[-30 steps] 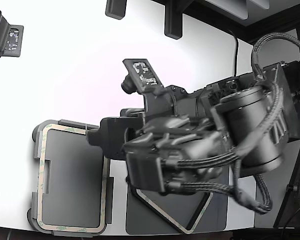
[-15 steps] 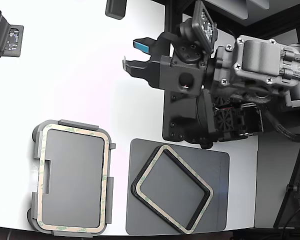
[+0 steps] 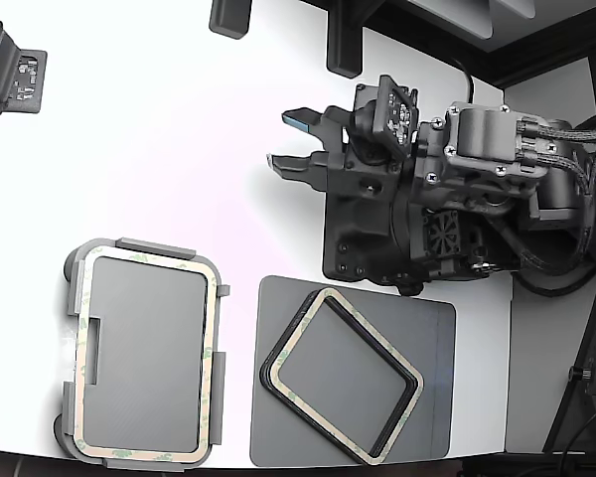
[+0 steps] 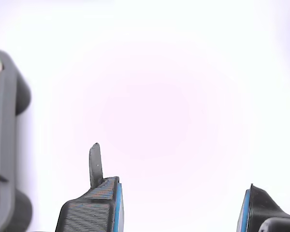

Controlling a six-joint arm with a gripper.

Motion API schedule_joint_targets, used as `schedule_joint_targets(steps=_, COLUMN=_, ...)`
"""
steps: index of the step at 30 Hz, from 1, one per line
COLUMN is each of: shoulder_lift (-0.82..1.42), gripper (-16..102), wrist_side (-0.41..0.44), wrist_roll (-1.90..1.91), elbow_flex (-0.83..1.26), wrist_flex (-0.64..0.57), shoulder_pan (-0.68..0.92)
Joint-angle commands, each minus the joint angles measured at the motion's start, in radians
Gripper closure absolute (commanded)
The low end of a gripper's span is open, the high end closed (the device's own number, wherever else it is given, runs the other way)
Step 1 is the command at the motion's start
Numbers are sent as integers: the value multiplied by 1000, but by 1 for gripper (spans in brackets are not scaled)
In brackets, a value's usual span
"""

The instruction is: Grab top frame and put it into gray box.

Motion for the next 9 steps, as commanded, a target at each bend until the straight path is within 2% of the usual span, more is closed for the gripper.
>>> schedule_joint_targets(steps=1, shoulder_lift=49, gripper=-14, wrist_side=61, wrist_roll=40, elbow_flex=-15, wrist_flex=0, shoulder_pan=-8)
schedule_joint_targets(steps=9, shoulder_lift=54, gripper=-14, wrist_side=34, wrist_roll=21, elbow_flex=-14, wrist_flex=-2, shoulder_pan=-8)
